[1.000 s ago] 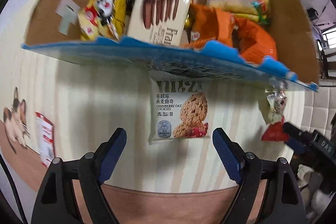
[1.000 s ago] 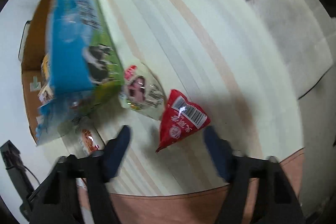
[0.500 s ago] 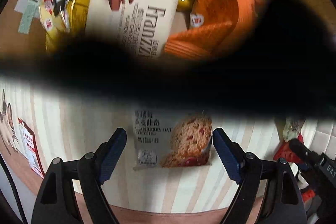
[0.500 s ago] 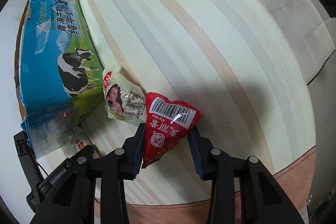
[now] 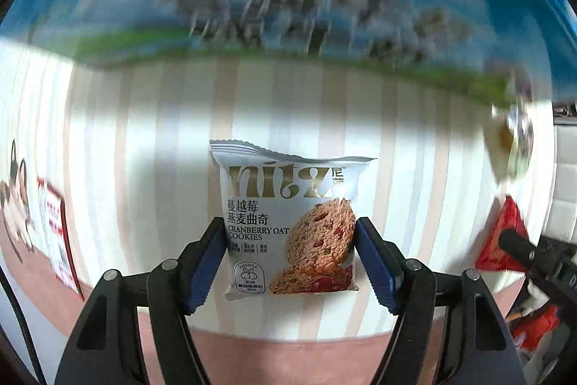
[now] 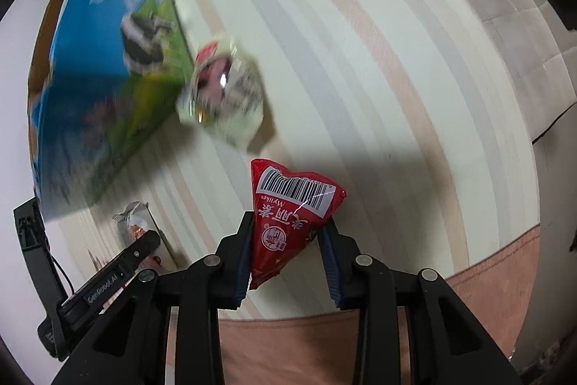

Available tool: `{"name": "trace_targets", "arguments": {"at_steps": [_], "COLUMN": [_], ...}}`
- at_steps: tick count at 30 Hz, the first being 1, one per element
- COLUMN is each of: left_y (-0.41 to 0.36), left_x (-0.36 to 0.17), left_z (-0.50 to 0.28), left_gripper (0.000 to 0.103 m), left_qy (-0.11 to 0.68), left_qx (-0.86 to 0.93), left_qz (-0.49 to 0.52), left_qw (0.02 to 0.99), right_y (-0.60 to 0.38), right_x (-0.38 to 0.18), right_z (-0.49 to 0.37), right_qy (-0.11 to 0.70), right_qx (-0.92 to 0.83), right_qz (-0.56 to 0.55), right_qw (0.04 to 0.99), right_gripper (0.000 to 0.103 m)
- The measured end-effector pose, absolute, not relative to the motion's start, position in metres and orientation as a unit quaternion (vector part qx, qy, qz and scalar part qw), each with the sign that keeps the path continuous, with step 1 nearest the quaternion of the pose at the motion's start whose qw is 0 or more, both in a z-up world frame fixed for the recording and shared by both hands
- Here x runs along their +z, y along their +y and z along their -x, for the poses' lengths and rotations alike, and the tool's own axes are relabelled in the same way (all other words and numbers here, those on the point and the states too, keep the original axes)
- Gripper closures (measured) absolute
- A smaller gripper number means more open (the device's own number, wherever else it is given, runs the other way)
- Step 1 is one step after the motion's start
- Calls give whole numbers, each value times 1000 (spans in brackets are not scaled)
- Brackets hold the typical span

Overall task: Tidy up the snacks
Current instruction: 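Carry both snacks into the box and open both tools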

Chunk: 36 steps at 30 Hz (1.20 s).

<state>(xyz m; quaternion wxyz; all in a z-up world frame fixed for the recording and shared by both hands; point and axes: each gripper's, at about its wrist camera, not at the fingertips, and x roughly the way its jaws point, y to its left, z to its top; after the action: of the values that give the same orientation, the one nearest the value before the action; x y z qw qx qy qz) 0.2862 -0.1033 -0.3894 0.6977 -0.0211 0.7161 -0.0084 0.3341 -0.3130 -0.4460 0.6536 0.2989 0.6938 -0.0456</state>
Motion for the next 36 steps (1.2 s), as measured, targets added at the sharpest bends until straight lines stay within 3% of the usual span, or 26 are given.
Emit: {"name": "trace_targets", "arguments": {"at_steps": [12,18,26,30,36], "left_y": [-113,-105,-83,-81,-68], "left_x": [-388,-336,-251,-207,-183], "left_z": [-223,-238,-269,-310,-375], "left_gripper": [33,33,33,33,33], "left_qy": [712,681,644,618,602], "left_qx": [-21,-41,-68,-73,-67], "left_qz": [15,16,60,58,34], "left_qw": [701,731,760,780,795], "right_y": [-270,-252,-232,-224,-223], "right_x": [-435,-407,-330,-289,-252], "right_z": [-288,-295,-322,-352,-428], "right_qy": [708,696,653,628,611], "right_qx": [-2,22,82,106,96], "right_qz": [-274,-268,-279,-276,-222], "right_qw": [650,665,699,719,753], "right_gripper": [67,67,67,67,67]}}
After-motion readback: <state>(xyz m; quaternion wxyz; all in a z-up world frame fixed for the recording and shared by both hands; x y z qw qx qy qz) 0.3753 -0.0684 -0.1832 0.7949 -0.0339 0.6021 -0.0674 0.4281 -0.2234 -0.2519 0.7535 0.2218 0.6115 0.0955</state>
